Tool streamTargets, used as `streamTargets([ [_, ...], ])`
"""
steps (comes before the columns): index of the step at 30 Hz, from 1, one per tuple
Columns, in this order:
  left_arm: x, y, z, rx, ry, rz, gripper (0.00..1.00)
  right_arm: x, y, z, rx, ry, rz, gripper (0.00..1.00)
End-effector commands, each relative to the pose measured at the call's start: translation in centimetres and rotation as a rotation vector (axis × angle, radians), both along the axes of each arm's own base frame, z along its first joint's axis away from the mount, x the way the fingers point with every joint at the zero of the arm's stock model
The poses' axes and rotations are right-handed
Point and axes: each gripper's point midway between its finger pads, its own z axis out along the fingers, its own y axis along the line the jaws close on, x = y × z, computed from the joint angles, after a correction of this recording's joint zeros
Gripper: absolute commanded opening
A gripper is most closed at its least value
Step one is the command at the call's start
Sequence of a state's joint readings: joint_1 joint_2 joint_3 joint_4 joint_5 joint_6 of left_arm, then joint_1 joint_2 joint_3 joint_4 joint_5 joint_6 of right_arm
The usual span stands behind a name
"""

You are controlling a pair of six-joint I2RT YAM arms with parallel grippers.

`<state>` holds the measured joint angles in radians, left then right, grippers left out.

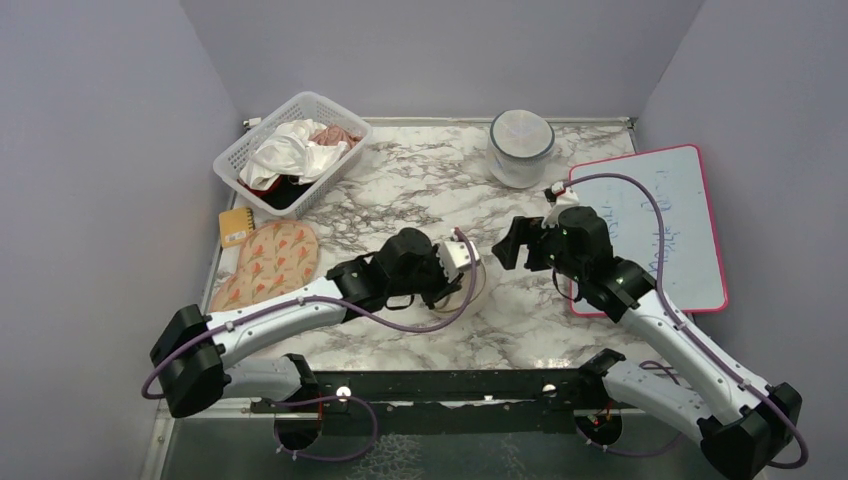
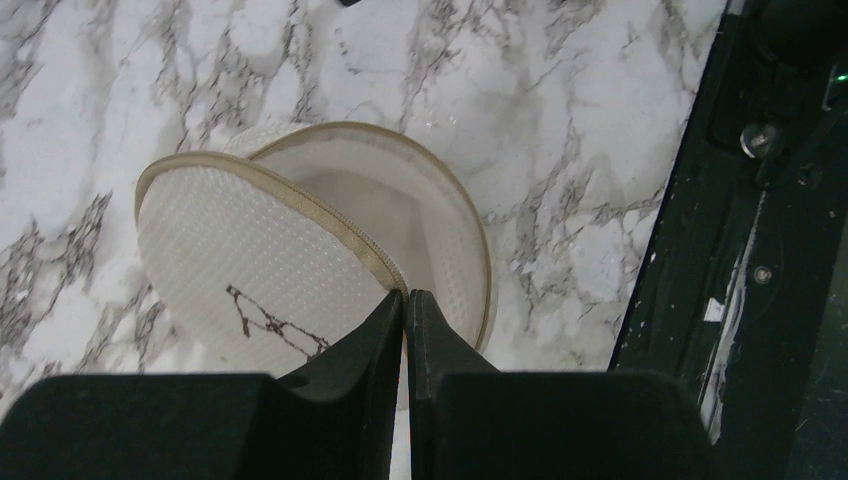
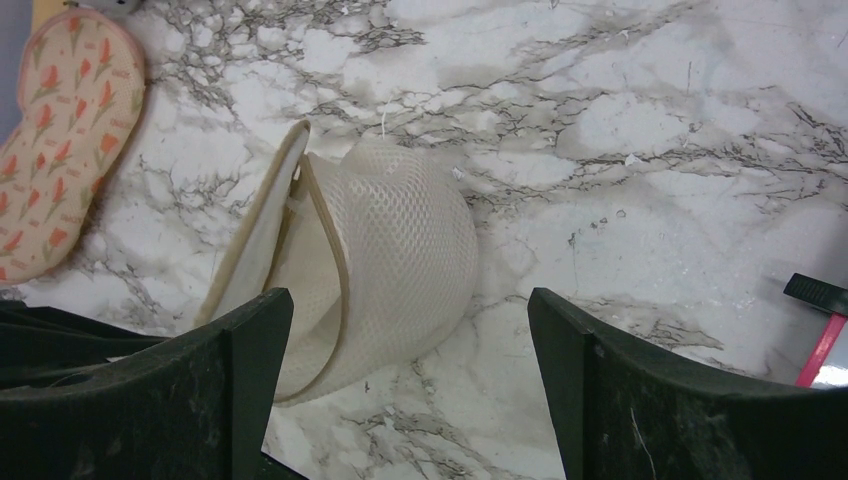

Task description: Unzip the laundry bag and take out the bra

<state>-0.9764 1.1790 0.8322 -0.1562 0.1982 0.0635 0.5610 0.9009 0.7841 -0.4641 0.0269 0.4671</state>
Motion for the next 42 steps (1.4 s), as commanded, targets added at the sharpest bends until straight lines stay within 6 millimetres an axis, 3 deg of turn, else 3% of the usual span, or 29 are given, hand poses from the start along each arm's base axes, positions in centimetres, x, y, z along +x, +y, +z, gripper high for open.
streamTargets([
  [1,-1.4,-3.8,0.1,-0.073,0.025,-0.119,0.0,0.2,-1.1,1.6,0.001,-0.043,-0.056,0.86],
  [8,-2.0,-6.3,-5.5,0.025,0.094,-0.172,0.0,0.0,-1.9,2.1,-0.007,-0.064,-0.078,0.86],
  [14,-1.6,-7.4,-10.6,0.111,0.143,-0.187,0.0,-0.4,-2.5,3.0,0.007,-0.093,-0.099,0.85],
  [17,-1.8,-7.9,-12.4,0.143,0.199,-0.189,0.0,-0.7,-3.3,4.2,0.019,-0.143,-0.117,0.85],
  [20,-1.8,-8.0,-12.9,0.144,0.217,-0.178,0.0,-1.1,-4.2,5.2,0.022,-0.183,-0.142,0.85],
  [24,-1.5,-7.8,-12.2,0.139,0.205,-0.155,0.0,-1.5,-4.9,5.9,0.024,-0.212,-0.158,0.85],
  [27,-1.2,-7.4,-11.4,0.139,0.186,-0.138,0.18,-1.6,-5.0,6.1,0.024,-0.219,-0.161,0.85],
  [31,-0.7,-6.5,-8.7,0.096,0.134,-0.1,0.5,-1.6,-4.9,6.2,0.024,-0.219,-0.157,0.85],
  [36,0.4,-4.4,-4.3,-0.049,0.11,-0.051,0.84,-1.6,-4.8,6.2,0.025,-0.218,-0.148,0.85],
  [39,2.4,-2.3,-1.6,-0.198,0.142,0.02,0.92,-1.5,-4.4,6.0,0.026,-0.212,-0.135,0.85],
  [42,4.8,0.0,1.8,-0.365,0.173,0.098,0.93,-1.4,-4.1,6.0,0.02,-0.209,-0.115,0.87],
])
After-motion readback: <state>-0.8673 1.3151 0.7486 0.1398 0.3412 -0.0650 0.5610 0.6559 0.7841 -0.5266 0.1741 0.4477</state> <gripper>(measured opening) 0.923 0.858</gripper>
